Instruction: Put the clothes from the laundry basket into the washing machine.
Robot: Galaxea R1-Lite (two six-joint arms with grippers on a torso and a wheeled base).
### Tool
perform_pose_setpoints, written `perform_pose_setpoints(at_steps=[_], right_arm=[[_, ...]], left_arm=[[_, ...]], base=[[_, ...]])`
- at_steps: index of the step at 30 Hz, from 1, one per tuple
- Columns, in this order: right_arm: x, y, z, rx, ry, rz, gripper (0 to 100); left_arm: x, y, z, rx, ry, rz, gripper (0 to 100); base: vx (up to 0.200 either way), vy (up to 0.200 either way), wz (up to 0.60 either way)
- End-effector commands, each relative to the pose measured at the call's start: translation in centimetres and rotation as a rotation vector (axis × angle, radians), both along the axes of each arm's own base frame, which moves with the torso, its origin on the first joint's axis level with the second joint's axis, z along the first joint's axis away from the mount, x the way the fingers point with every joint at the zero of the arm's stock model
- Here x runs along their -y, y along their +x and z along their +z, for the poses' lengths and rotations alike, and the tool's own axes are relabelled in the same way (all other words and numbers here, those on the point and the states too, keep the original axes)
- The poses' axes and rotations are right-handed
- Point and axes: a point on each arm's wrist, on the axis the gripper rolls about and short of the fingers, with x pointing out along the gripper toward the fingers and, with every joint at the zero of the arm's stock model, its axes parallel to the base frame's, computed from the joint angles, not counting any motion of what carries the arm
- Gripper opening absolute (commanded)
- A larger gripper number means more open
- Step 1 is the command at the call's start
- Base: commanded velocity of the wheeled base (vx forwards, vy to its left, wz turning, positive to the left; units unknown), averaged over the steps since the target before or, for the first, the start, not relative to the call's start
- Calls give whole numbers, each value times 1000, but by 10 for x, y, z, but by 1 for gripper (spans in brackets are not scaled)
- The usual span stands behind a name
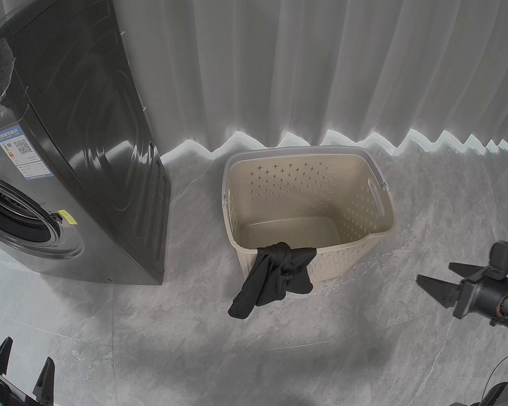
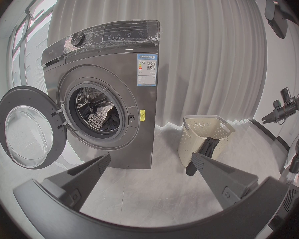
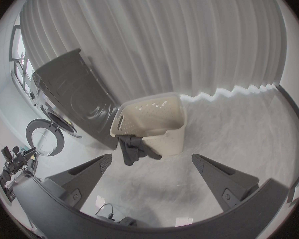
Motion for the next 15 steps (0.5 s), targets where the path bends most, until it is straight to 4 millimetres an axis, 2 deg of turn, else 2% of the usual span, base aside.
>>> perform_pose_setpoints(at_steps=[1,5,15], right_arm=[[-65,55,-44,-175,-56,79,100],[-81,67,-56,-187,-63,100,100],[-116,78,-74,-204,-76,115,100]], left_arm=[[0,0,-5,-2,0,1,100],[0,0,-5,-2,-2,1,100],[0,0,-5,-2,-5,1,100]], base=[[0,0,0],[0,0,0],[0,0,0]])
